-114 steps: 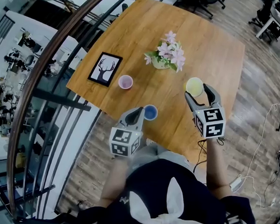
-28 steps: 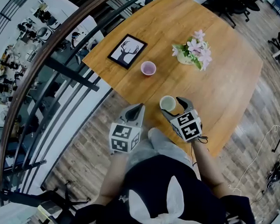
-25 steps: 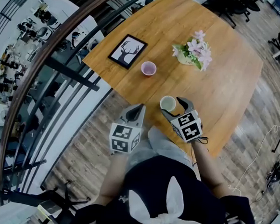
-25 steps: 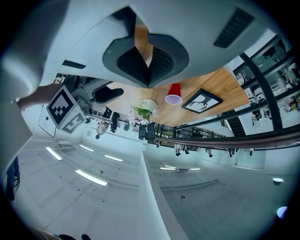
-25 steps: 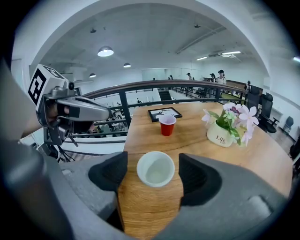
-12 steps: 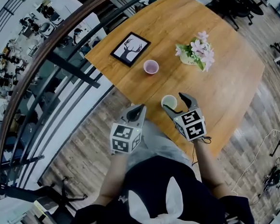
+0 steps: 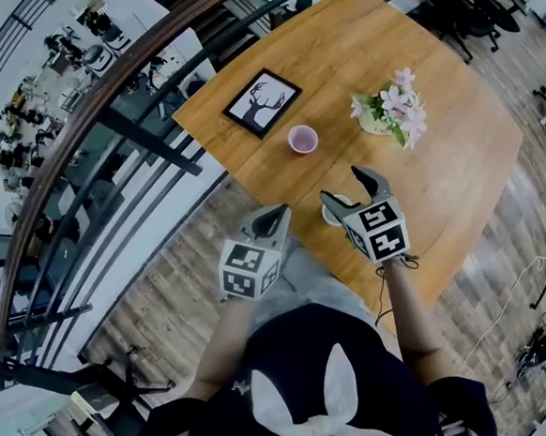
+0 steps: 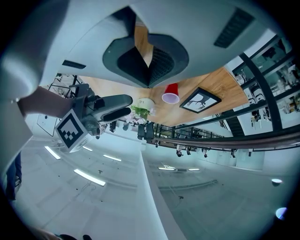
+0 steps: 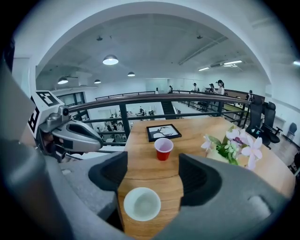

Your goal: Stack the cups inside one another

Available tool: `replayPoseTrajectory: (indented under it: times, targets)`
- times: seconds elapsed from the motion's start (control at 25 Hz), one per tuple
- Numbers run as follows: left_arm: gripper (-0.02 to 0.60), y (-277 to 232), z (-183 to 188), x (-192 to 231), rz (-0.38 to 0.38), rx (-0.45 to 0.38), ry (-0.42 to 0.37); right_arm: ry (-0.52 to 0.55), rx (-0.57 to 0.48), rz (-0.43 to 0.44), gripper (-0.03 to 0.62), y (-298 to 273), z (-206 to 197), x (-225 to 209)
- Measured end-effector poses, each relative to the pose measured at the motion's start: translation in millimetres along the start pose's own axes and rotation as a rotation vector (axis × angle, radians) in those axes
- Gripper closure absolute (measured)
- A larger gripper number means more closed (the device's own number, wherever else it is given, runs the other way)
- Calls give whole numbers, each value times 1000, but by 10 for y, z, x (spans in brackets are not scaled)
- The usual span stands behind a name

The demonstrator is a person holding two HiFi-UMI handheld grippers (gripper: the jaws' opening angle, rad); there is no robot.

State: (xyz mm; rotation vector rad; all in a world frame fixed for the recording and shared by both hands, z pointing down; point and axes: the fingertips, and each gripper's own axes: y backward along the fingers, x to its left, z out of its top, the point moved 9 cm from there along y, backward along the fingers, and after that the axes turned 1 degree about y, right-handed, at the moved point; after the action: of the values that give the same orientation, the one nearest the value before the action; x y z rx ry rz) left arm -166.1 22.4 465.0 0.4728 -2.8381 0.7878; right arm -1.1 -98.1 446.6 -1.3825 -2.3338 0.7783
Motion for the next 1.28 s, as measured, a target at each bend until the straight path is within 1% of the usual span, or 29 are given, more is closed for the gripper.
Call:
replayPoseTrajectory:
  times: [0.32, 0.6, 0.88, 1.28]
  targets:
    - [566, -131, 29, 50, -12, 10, 5, 55, -19, 26, 255, -163, 246, -135]
    - [566, -224, -1, 113, -14, 22, 21, 119, -9, 72, 255, -392, 414, -197]
    - [566, -277, -1, 179, -15, 30, 39, 172, 36, 110, 254, -619, 506, -222]
    - [566, -386, 75, 290, -34, 54, 35, 237, 87, 136, 253, -904, 583, -249]
